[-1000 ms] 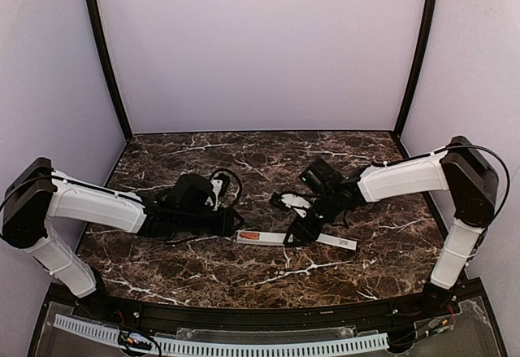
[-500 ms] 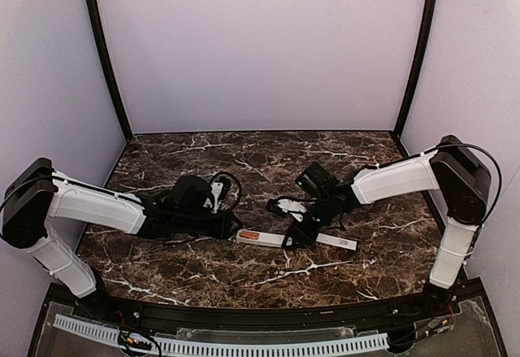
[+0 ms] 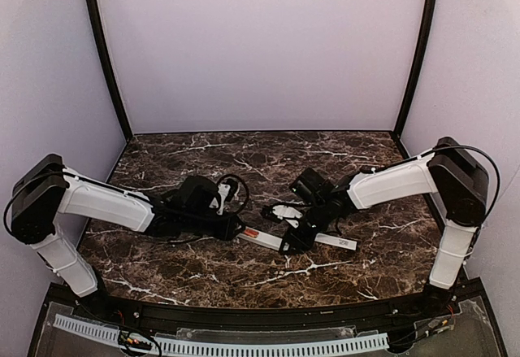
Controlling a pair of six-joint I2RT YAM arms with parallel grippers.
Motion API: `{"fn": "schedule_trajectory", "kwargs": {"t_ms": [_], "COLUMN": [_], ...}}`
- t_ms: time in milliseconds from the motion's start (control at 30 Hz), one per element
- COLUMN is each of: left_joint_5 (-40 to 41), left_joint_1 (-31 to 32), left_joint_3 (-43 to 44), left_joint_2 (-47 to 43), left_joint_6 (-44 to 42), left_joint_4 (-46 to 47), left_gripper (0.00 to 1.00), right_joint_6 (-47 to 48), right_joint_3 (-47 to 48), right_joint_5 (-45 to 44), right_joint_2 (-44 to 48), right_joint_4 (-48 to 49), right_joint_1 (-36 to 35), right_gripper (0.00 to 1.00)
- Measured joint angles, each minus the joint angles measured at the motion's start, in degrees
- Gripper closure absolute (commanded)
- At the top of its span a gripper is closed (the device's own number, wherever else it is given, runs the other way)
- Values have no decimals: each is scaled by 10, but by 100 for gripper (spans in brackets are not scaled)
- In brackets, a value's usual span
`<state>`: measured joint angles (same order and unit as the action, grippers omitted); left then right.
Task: Load the batteries into the remote control
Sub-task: Adjust the remote control without the battery cover at the center of the board, then load the battery into the battery compartment.
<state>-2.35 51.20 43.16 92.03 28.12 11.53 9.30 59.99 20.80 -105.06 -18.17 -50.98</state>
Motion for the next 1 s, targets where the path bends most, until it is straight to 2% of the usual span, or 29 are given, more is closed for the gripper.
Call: {"fn": "schedule_trajectory", "kwargs": {"t_ms": [533,1000], "left_joint_5": [2,0], "left_joint_1": [0,0], "left_joint_3": [32,33], "left_joint_2": [32,40], "left_joint_6": [-31,-30], "left_joint_4": [-13,-14], "left_gripper": [82,87], "right_joint_6": [-2,-2], "right_joint_3": [0,7], "right_joint_5": [-8,-11], "right_joint_2": [-2,-7], "right_joint_4": [5,6], "right_joint_1": [-2,-2], "right_gripper": [63,65]}}
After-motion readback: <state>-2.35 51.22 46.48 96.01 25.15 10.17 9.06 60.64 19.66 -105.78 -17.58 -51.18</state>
